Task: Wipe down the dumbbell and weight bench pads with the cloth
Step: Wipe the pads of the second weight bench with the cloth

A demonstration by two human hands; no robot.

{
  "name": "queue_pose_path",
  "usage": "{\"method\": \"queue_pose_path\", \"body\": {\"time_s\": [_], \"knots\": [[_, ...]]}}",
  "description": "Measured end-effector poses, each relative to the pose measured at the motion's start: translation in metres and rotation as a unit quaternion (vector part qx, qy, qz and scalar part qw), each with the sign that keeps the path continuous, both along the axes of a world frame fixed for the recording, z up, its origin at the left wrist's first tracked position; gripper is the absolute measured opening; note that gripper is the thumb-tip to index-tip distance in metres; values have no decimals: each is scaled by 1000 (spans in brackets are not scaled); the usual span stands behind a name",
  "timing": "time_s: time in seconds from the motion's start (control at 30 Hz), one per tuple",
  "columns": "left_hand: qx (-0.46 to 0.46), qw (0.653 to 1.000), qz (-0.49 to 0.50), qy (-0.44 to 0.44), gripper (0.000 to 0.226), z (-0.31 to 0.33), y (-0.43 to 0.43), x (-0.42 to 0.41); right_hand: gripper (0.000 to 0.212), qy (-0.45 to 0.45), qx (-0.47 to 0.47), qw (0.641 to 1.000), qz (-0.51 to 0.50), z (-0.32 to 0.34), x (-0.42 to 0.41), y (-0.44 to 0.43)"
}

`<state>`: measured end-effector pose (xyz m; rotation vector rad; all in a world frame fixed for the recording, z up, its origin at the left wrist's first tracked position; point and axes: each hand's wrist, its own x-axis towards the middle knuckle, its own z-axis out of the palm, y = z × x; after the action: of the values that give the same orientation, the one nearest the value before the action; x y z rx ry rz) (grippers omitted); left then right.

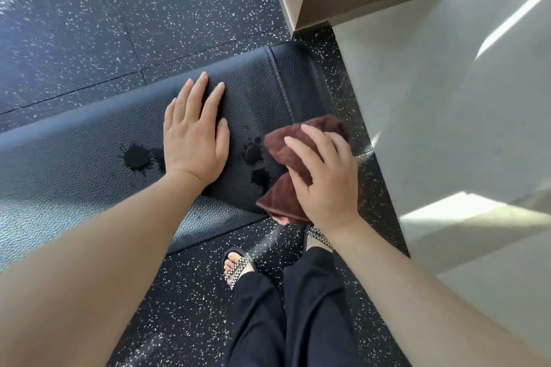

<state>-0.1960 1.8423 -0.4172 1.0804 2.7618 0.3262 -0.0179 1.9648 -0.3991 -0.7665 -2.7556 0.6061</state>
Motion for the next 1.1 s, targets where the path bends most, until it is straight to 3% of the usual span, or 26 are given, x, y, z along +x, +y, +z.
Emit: {"method": "queue_pose_path", "body": {"time_s": [0.23,0.47,0.77,1.1], "knots": [[-25,999,-41,-3,50,7,-23,-23,43,-65,17,998,9,3,-17,-34],[-8,998,64,4,52,2,-38,-69,38,-124,21,992,12,9,-124,0],[-41,997,60,-1,40,2,-36,-87,37,-93,17,994,50,6,-74,-29],[-49,997,56,-25,39,5,-36,-89,34,-102,24,994,33,5,-185,0]]}}
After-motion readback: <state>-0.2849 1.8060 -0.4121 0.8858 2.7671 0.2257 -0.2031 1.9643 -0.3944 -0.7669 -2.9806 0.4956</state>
